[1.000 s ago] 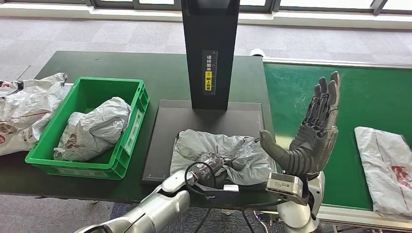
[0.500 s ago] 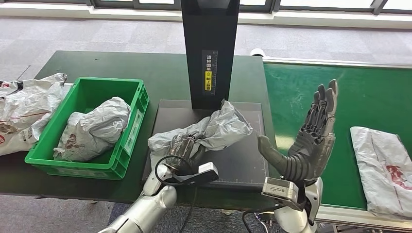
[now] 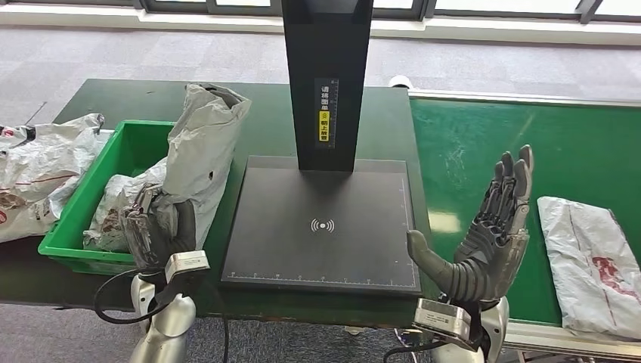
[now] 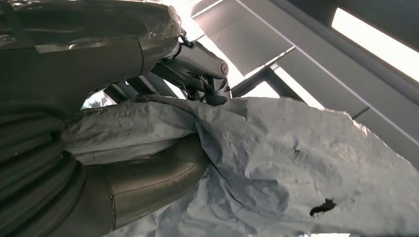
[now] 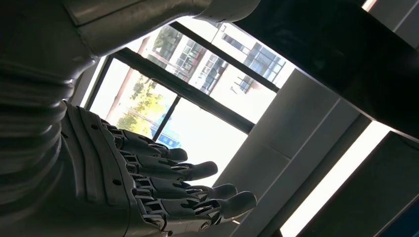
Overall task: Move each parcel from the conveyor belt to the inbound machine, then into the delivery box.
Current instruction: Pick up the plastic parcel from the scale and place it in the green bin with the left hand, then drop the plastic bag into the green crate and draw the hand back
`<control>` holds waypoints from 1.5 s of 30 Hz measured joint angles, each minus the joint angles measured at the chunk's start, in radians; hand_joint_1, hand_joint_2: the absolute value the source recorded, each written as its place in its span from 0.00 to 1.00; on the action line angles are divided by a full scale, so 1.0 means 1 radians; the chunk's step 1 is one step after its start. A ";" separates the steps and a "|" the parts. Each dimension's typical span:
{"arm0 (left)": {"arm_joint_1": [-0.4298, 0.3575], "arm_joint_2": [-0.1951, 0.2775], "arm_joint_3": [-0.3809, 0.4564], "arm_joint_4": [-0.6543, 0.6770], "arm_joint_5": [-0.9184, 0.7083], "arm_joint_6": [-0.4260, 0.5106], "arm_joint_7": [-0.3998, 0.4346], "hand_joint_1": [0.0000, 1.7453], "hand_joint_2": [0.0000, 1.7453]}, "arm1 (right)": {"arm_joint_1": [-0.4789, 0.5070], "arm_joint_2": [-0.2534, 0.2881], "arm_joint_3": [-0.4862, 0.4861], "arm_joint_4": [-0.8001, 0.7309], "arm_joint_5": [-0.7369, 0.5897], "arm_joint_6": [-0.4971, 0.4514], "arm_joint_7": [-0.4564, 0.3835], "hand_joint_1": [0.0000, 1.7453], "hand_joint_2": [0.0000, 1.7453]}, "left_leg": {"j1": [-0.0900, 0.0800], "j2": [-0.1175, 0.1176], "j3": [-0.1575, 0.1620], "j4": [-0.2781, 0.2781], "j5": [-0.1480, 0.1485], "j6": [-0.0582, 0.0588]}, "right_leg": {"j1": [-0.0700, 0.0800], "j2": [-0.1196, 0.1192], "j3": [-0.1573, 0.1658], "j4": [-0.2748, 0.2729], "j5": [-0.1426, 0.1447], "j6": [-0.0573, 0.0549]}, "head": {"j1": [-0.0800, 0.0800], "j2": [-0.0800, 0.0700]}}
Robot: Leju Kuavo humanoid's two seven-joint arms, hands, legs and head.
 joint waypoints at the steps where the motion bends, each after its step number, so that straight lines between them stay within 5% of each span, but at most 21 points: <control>1: 0.005 0.002 0.006 -0.017 0.000 0.000 0.000 1.00 1.00 | 0.001 0.000 0.000 -0.001 0.000 0.000 0.000 0.00 1.00 | 0.000 0.000 0.000 0.000 0.000 0.000 | 0.000 0.000 0.000 0.000 0.000 0.000 | 0.000 0.000; 8: 0.025 0.002 0.032 -0.082 0.010 -0.002 -0.039 1.00 1.00 | 0.003 -0.001 0.000 -0.006 0.001 0.006 0.000 0.00 1.00 | 0.000 0.000 0.000 0.000 0.000 0.000 | 0.000 0.000 0.001 0.000 0.000 0.000 | 0.000 0.000; 14: 0.038 -0.019 0.133 -0.164 0.151 -0.001 -0.108 1.00 1.00 | 0.003 -0.001 0.000 -0.007 0.018 0.019 0.001 0.00 1.00 | 0.000 0.000 0.001 0.000 0.000 0.000 | 0.000 0.000 0.000 0.000 0.000 0.000 | 0.000 0.000; 19: -0.036 0.024 0.203 -0.168 0.205 -0.004 -0.062 1.00 1.00 | -0.005 0.001 0.000 -0.009 0.030 0.038 0.004 0.00 1.00 | 0.002 -0.002 0.000 0.000 0.001 -0.001 | 0.002 -0.001 0.001 0.000 0.000 0.000 | 0.000 0.000; 25: -0.321 0.145 0.343 0.165 0.050 -0.007 0.057 1.00 1.00 | -0.021 0.009 0.000 -0.009 0.048 0.040 0.007 0.00 1.00 | 0.003 -0.004 0.000 0.000 0.007 -0.005 | 0.003 -0.004 0.000 0.001 0.004 -0.005 | 0.000 0.000; 30: -0.533 0.202 0.471 0.446 -0.229 -0.006 0.117 1.00 1.00 | -0.021 0.012 0.001 -0.009 0.057 0.035 0.010 0.00 1.00 | 0.004 -0.002 0.000 0.000 0.008 -0.005 | 0.004 -0.002 -0.001 0.001 0.007 -0.006 | 0.000 0.000; 37: -0.678 0.251 0.503 0.774 -0.384 -0.049 0.242 1.00 1.00 | -0.020 0.012 0.001 -0.009 0.048 0.022 0.011 0.00 1.00 | 0.003 -0.002 0.000 0.000 0.008 -0.005 | 0.003 -0.001 -0.002 0.001 0.008 -0.006 | 0.000 0.000; 41: -0.689 0.248 0.503 0.925 -0.423 -0.161 0.312 0.01 1.00 | -0.020 0.010 0.001 -0.009 0.045 0.039 0.022 0.00 1.00 | 0.003 -0.001 -0.001 0.000 0.008 -0.005 | 0.003 0.000 -0.003 0.001 0.008 -0.006 | 0.000 0.000; 43: -0.679 0.236 0.503 0.972 -0.402 -0.172 0.298 0.00 1.00 | -0.020 0.008 0.001 -0.009 0.049 0.050 0.027 0.00 1.00 | 0.003 -0.001 -0.002 0.000 0.008 -0.005 | 0.003 0.000 -0.003 0.001 0.008 -0.005 | 0.000 0.000; 45: -0.668 0.223 0.503 1.001 -0.381 -0.167 0.279 0.00 0.50 | -0.020 0.008 0.001 -0.009 0.056 0.058 0.031 0.00 1.00 | 0.002 -0.001 -0.002 0.000 0.008 -0.005 | 0.003 0.000 -0.004 0.001 0.008 -0.005 | 0.000 0.000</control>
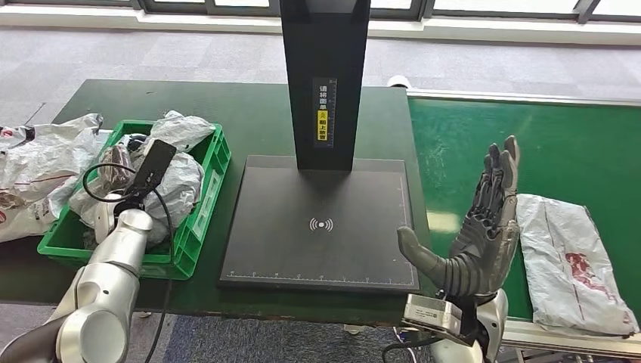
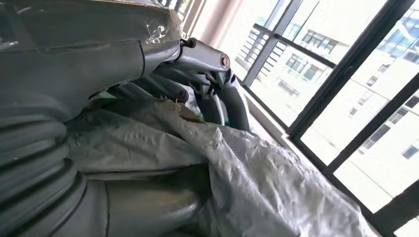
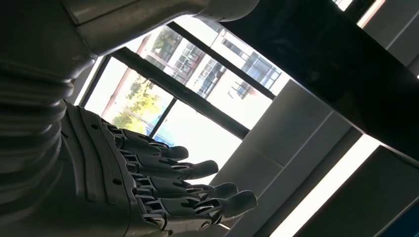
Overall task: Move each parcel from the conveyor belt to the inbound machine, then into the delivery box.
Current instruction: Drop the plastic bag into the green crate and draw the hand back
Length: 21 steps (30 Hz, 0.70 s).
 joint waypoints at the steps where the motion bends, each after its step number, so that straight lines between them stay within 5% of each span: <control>1: 0.004 -0.006 0.000 0.009 0.007 0.002 -0.007 0.00 0.25 | 0.000 0.000 0.000 0.000 0.002 0.002 0.001 0.00 1.00 | 0.000 0.000 0.000 0.000 0.000 0.000 | 0.000 0.000 0.000 0.000 0.000 0.000 | 0.000 0.000; 2: 0.006 -0.011 0.000 0.016 0.015 0.002 -0.015 0.00 0.00 | 0.000 -0.001 0.000 0.000 0.004 0.003 0.003 0.00 1.00 | 0.000 0.000 0.000 0.000 0.000 0.000 | 0.000 0.000 0.000 0.000 0.000 0.000 | 0.000 0.000; 14: 0.070 -0.070 -0.007 -0.081 0.267 -0.051 -0.131 0.00 0.00 | 0.007 -0.009 0.000 0.001 0.024 0.011 0.020 0.00 1.00 | -0.001 -0.001 0.007 -0.001 -0.001 0.002 | -0.001 -0.003 0.009 0.000 -0.003 0.002 | 0.000 0.000; 21: 0.267 -0.120 -0.059 -0.355 0.548 -0.067 -0.144 0.00 0.00 | 0.033 -0.009 0.000 0.000 0.114 0.071 0.117 0.00 1.00 | -0.001 0.000 0.008 -0.001 -0.002 0.002 | -0.001 -0.001 0.008 0.000 -0.003 0.001 | 0.000 0.000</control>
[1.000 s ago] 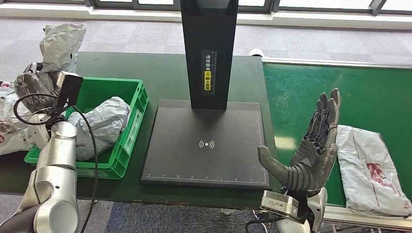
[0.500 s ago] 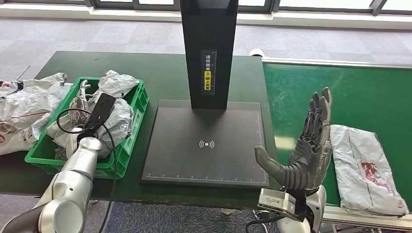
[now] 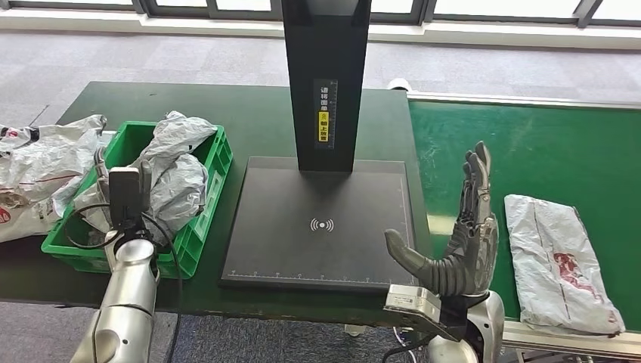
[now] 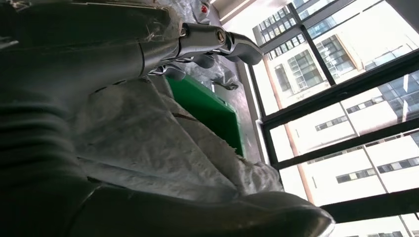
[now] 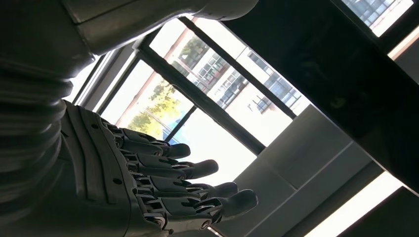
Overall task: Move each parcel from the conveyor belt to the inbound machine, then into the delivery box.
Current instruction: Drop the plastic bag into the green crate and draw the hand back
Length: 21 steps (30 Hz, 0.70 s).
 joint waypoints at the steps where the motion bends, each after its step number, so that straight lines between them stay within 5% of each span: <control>1: 0.030 -0.006 -0.007 -0.032 0.011 0.004 0.000 0.00 0.00 | 0.002 0.000 0.000 0.000 0.005 0.003 0.004 0.00 1.00 | 0.000 0.000 -0.001 0.000 0.000 0.000 | 0.000 0.000 -0.001 0.000 0.000 0.000 | 0.000 0.000; 8: 0.200 -0.048 -0.067 -0.265 0.167 0.125 -0.081 0.00 0.00 | 0.022 -0.001 0.000 0.019 0.127 0.093 0.117 0.00 1.00 | 0.000 0.004 -0.003 0.000 -0.002 -0.001 | 0.000 0.005 -0.005 0.000 0.000 0.001 | 0.000 0.000; 15: 0.369 -0.081 -0.187 -0.517 0.345 0.088 -0.194 0.00 0.00 | 0.044 -0.004 -0.052 0.167 0.373 0.251 0.338 0.00 1.00 | 0.000 0.005 -0.004 0.000 -0.005 0.000 | 0.000 0.006 -0.005 -0.001 -0.003 0.002 | 0.000 0.000; 21: 0.445 -0.085 -0.277 -0.656 0.476 -0.077 -0.219 0.00 0.00 | 0.006 -0.035 -0.259 0.436 0.420 0.274 0.482 0.00 1.00 | -0.001 0.000 -0.005 0.001 -0.006 0.003 | 0.000 0.000 -0.002 -0.001 -0.004 0.004 | 0.000 0.000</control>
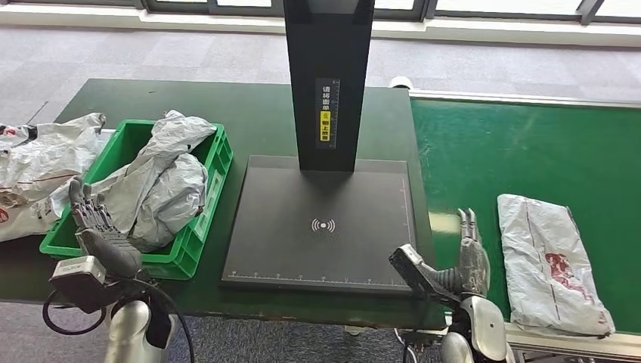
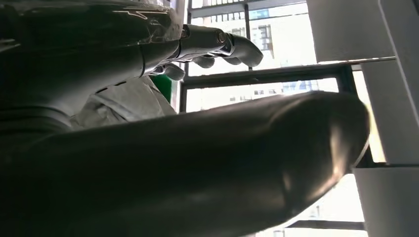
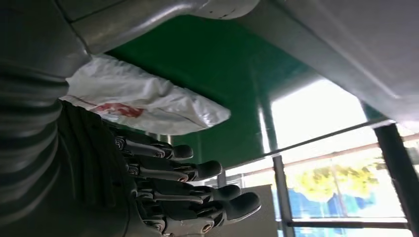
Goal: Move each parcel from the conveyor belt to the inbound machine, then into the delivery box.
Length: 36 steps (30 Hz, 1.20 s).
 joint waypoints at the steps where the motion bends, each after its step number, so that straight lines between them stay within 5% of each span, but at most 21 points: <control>1: 0.012 -0.001 -0.004 -0.024 0.024 -0.015 -0.012 0.00 0.00 | -0.013 -0.008 -0.038 0.052 0.013 -0.004 0.009 0.00 1.00 | 0.000 0.000 0.000 0.000 0.000 0.000 | 0.000 0.001 0.000 0.000 0.000 0.000 | 0.000 0.000; 13: 0.059 -0.020 -0.012 -0.112 0.065 -0.128 -0.014 0.00 0.00 | -0.108 -0.063 -0.369 0.425 0.098 -0.008 0.080 0.00 1.00 | -0.001 0.000 0.000 0.000 -0.001 0.000 | 0.000 0.001 -0.001 0.000 0.000 0.000 | 0.000 0.000; 32: 0.056 -0.032 -0.012 -0.097 0.022 -0.132 0.013 0.00 0.00 | -0.125 -0.071 -0.537 0.495 0.111 0.027 0.073 0.01 1.00 | -0.001 0.000 0.001 0.000 -0.001 0.002 | -0.001 0.000 0.000 0.000 -0.001 0.000 | 0.000 0.000; 36: 0.053 -0.033 -0.012 -0.092 0.013 -0.134 0.019 0.00 0.00 | -0.130 -0.071 -0.548 0.508 0.108 0.063 0.036 1.00 1.00 | -0.001 0.001 0.001 0.000 -0.001 0.002 | -0.001 0.001 0.001 -0.001 0.000 0.000 | 0.000 0.000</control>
